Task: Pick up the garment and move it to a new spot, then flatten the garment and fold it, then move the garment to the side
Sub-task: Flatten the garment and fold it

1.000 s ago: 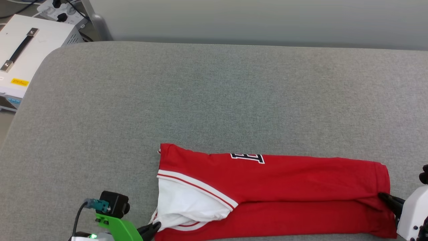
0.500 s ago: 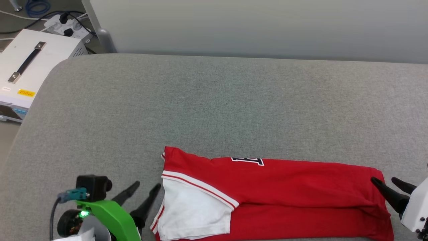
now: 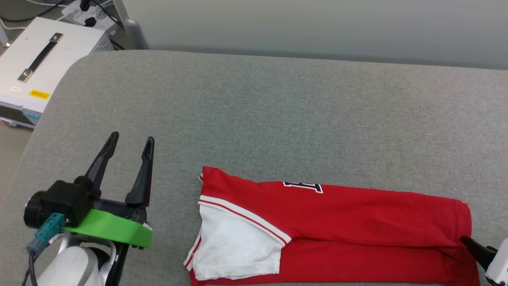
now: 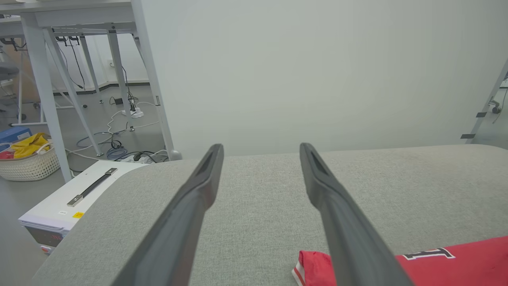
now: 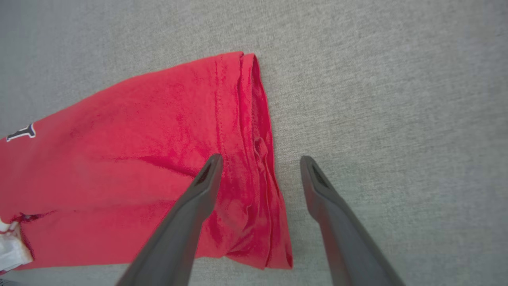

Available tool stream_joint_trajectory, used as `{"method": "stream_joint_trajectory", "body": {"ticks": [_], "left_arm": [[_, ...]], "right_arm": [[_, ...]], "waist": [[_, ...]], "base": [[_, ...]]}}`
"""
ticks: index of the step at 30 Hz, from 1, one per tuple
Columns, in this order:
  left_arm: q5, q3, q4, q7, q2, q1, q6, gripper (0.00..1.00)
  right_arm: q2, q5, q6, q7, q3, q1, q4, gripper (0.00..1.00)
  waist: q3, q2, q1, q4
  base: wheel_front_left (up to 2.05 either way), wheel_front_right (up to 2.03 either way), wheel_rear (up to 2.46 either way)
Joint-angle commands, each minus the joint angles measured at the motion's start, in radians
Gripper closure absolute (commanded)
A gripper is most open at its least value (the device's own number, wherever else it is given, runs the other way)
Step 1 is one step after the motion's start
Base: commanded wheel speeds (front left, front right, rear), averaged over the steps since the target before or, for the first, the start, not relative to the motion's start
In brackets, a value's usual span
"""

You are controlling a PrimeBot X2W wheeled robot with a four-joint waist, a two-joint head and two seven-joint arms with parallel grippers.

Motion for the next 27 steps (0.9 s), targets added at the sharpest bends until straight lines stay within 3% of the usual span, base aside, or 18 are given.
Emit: {"method": "stream_joint_trajectory", "body": {"ticks": [1, 6, 14, 25, 26, 27], "left_arm": [[0.027, 0.034, -0.01, -0.006, -0.024, 0.017, -0.019, 0.0], [0.114, 0.159, -0.012, -0.006, -0.099, 0.064, -0.103, 0.0], [0.198, 0.262, 0.027, -0.006, -0.203, 0.085, -0.22, 0.0], [0.249, 0.328, 0.057, -0.006, -0.261, 0.087, -0.284, 0.0], [0.258, 0.334, 0.059, -0.006, -0.268, 0.089, -0.291, 0.0], [0.26, 0.335, 0.06, -0.006, -0.27, 0.09, -0.292, 0.0]], "right_arm": [[0.011, -0.016, -0.001, 0.008, -0.012, -0.022, 0.013, 0.0], [0.039, -0.033, -0.001, 0.04, -0.03, -0.045, 0.061, 0.0], [0.052, -0.034, -0.001, 0.051, 0.031, -0.039, 0.161, 0.0], [0.069, 0.056, -0.001, 0.012, 0.158, -0.044, 0.211, 0.0], [0.061, 0.068, -0.001, 0.003, 0.178, -0.046, 0.225, 0.71], [0.056, 0.066, -0.001, -0.006, 0.181, -0.046, 0.227, 1.0]], "waist": [[0.022, -0.0001, 0.0001, 0.013], [0.05, -0.0001, 0.0001, 0.02], [0.069, -0.0001, 0.0001, 0.034], [0.057, -0.0001, 0.0001, 0.033], [0.052, -0.0001, 0.0001, 0.029], [0.051, -0.0001, 0.0001, 0.028]], "base": [[0.0, 0.0, 0.0], [0.0, 0.0, 0.0], [0.0, 0.0, 0.0], [0.0, 0.0, 0.0], [0.0, 0.0, 0.0], [0.0, 0.0, 0.0]]}}
